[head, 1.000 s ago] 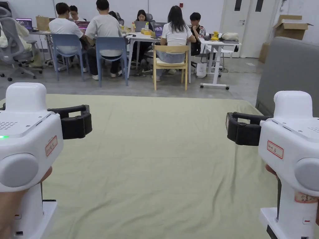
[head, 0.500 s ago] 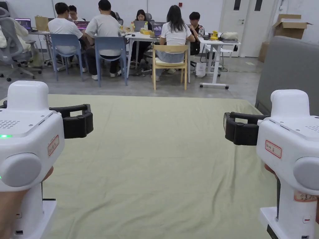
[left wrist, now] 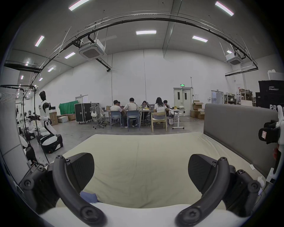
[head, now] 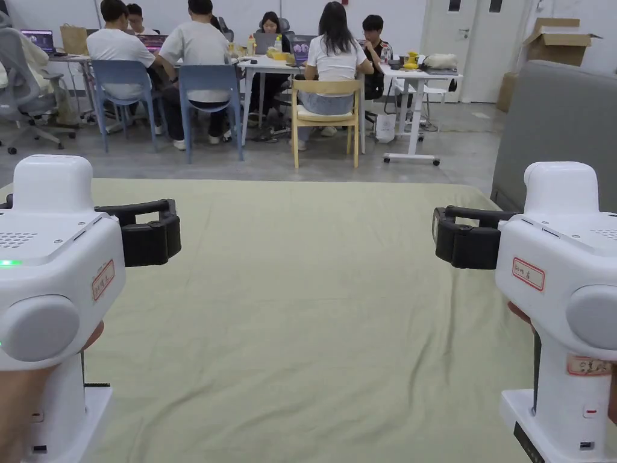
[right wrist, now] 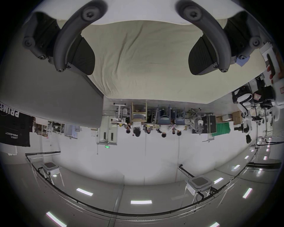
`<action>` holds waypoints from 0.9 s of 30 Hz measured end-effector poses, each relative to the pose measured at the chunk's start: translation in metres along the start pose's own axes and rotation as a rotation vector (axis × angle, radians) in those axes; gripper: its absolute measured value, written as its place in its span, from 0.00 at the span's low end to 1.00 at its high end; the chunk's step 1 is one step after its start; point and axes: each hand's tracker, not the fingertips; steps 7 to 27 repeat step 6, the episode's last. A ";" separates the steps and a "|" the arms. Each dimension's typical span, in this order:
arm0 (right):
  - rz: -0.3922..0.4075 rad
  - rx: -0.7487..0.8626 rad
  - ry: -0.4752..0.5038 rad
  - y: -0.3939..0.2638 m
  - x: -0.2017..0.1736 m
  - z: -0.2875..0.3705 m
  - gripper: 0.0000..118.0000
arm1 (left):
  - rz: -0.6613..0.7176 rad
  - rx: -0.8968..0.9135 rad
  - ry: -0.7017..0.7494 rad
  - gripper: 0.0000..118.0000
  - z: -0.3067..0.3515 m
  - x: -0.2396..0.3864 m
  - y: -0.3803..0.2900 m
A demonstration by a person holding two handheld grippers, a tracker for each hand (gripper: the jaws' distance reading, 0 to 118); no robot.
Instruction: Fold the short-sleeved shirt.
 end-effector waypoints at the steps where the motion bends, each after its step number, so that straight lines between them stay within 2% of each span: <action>1: 0.000 -0.008 0.006 0.001 0.000 -0.001 1.00 | 0.000 0.001 -0.001 1.00 0.000 0.000 0.000; 3: 0.001 -0.007 0.054 0.001 0.004 0.000 1.00 | 0.001 0.005 -0.002 1.00 0.000 0.000 0.000; 6: -0.026 -0.008 0.030 0.003 0.005 -0.002 1.00 | 0.007 0.002 -0.003 1.00 -0.002 0.000 0.001; 27: -0.026 -0.008 0.030 0.003 0.005 -0.002 1.00 | 0.007 0.002 -0.003 1.00 -0.002 0.000 0.001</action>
